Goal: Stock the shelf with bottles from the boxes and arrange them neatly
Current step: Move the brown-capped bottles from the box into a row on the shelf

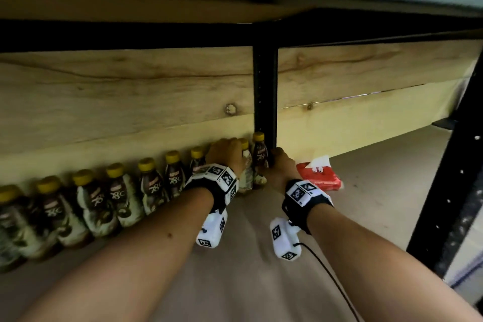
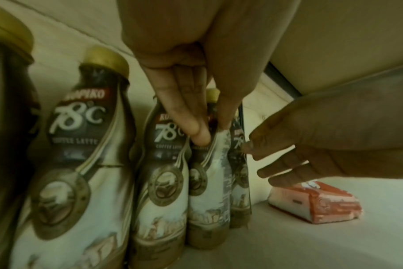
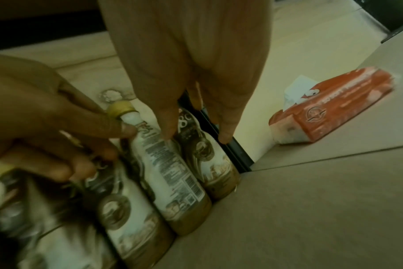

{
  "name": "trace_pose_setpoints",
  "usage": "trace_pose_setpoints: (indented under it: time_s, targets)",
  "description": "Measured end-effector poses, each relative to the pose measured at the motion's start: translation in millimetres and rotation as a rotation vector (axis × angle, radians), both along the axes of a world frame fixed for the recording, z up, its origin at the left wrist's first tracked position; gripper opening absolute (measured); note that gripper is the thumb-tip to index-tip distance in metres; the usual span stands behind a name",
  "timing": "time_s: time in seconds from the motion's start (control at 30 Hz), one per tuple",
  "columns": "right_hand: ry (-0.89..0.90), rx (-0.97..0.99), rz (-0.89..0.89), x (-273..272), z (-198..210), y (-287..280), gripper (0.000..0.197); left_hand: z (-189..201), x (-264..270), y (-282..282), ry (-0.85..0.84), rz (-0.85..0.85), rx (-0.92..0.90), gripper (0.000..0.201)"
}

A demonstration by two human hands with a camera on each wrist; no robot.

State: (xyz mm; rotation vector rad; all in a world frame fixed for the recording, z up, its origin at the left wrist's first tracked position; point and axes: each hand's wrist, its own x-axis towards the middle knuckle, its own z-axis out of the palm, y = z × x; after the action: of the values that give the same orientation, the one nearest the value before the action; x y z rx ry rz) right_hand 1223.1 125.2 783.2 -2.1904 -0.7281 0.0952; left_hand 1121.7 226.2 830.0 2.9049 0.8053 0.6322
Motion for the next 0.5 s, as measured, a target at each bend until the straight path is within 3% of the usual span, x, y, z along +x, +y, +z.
trace_pose_setpoints:
  time_s: [0.2, 0.33, 0.5]
  targets:
    - [-0.084, -0.108, 0.132, -50.9, 10.4, -34.5, 0.012, 17.7, -50.6, -6.9, 0.049, -0.074, -0.102, 0.022]
    - [-0.163, -0.362, 0.272, -93.5, 20.4, -41.7, 0.024, 10.5, -126.1, -5.1, 0.153, -0.083, -0.179, 0.019]
    - [-0.180, -0.430, 0.451, -189.2, 23.8, -23.3, 0.017, -2.1, -263.0, 6.6, 0.159, -0.014, -0.247, 0.020]
